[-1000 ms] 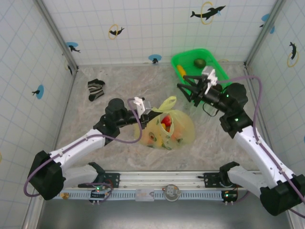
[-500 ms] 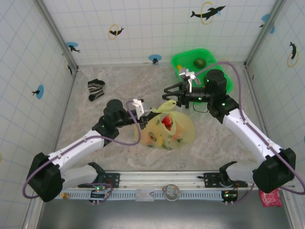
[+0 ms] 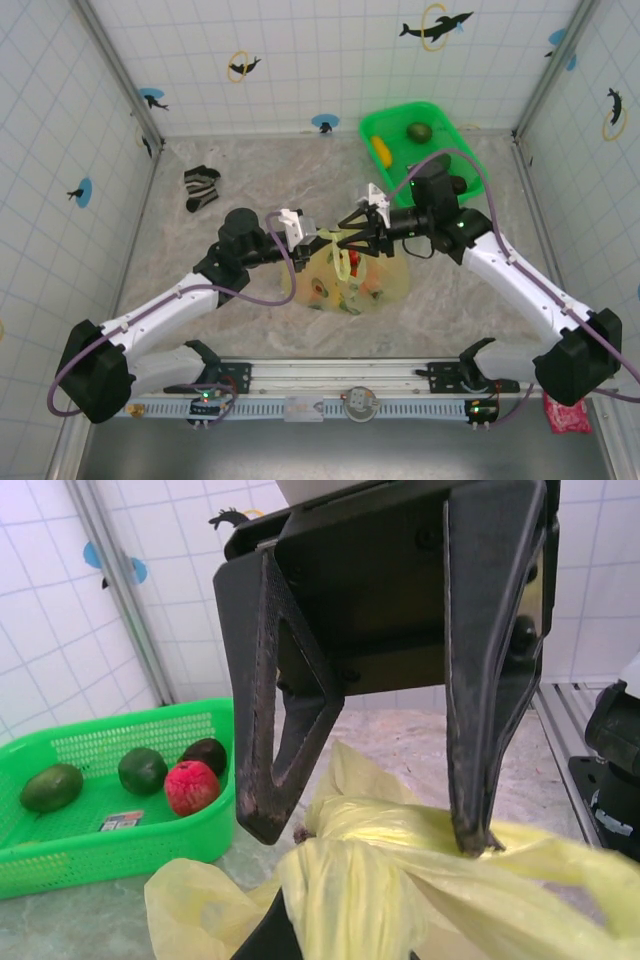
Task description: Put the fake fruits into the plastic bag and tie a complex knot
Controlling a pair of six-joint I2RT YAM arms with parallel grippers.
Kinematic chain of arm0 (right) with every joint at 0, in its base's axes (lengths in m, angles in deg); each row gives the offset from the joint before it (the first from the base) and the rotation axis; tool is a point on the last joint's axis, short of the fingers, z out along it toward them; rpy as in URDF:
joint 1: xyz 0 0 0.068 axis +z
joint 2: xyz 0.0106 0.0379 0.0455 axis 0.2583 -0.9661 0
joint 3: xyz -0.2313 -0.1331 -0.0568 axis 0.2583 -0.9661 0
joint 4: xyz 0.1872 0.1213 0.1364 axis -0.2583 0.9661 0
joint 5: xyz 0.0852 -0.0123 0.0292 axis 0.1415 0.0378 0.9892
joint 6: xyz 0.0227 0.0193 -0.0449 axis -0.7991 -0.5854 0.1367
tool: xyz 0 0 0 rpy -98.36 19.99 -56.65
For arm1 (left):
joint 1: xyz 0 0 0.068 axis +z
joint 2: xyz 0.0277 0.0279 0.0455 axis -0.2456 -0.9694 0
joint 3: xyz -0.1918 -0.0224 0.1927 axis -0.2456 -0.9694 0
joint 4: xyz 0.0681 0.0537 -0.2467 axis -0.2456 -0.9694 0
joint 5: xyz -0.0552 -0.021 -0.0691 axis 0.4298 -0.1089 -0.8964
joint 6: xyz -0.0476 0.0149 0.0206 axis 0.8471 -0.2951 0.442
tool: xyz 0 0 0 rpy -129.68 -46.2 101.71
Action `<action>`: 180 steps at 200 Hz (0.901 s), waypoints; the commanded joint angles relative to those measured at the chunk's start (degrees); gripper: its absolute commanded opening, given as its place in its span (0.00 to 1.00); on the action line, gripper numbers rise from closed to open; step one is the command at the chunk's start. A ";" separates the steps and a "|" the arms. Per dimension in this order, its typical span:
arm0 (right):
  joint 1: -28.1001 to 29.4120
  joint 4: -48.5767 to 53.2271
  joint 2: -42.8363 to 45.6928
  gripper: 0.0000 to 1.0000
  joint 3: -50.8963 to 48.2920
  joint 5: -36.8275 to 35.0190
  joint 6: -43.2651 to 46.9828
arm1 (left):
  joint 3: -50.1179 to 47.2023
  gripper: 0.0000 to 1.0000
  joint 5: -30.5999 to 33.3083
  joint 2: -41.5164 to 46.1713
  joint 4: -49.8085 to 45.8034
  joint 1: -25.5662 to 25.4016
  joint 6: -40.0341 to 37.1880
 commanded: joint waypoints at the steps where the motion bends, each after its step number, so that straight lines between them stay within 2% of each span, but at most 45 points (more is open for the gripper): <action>1: 0.82 4.29 1.80 0.50 -0.53 -5.51 7.06 | 0.78 0.00 -1.78 1.10 -0.41 -0.26 -1.35; 31: 2.96 6.49 1.04 0.52 1.09 -10.59 10.05 | 0.99 0.00 -2.97 0.98 -0.76 -0.26 -1.18; 77: 4.99 7.58 -1.59 0.50 3.67 -13.16 12.00 | 1.60 0.00 -4.04 0.83 -1.50 -0.33 -0.80; 92: 5.00 7.04 -1.63 0.44 3.77 -14.44 12.61 | 1.76 0.00 -4.16 1.00 -1.89 -0.33 -0.83; 102: 5.00 6.39 -1.45 0.36 3.48 -15.02 12.88 | 1.69 0.00 -4.15 1.08 -1.99 -0.34 -0.83; 119: 4.99 4.54 -0.96 0.32 2.78 -15.32 12.37 | 1.73 0.00 -4.27 1.16 -2.03 -0.35 -0.76; 135: 5.00 3.75 -0.92 0.23 2.30 -14.74 12.36 | 1.83 0.00 -4.25 1.19 -2.07 -0.35 -0.68; 146: 4.98 3.89 -0.92 0.15 2.36 -14.86 12.81 | 1.87 0.00 -4.14 1.25 -2.21 -0.35 -0.67; 159: 4.99 4.22 -0.62 0.12 2.27 -15.31 13.27 | 2.04 0.00 -4.02 1.27 -2.41 -0.35 -0.65; 169: 4.96 4.99 -0.43 0.04 2.50 -15.46 14.18 | 2.13 0.00 -3.92 1.33 -2.60 -0.35 -0.72; 180: 5.00 6.32 -0.43 0.01 3.42 -15.69 15.17 | 2.48 0.00 -3.83 1.29 -3.22 -0.35 -1.03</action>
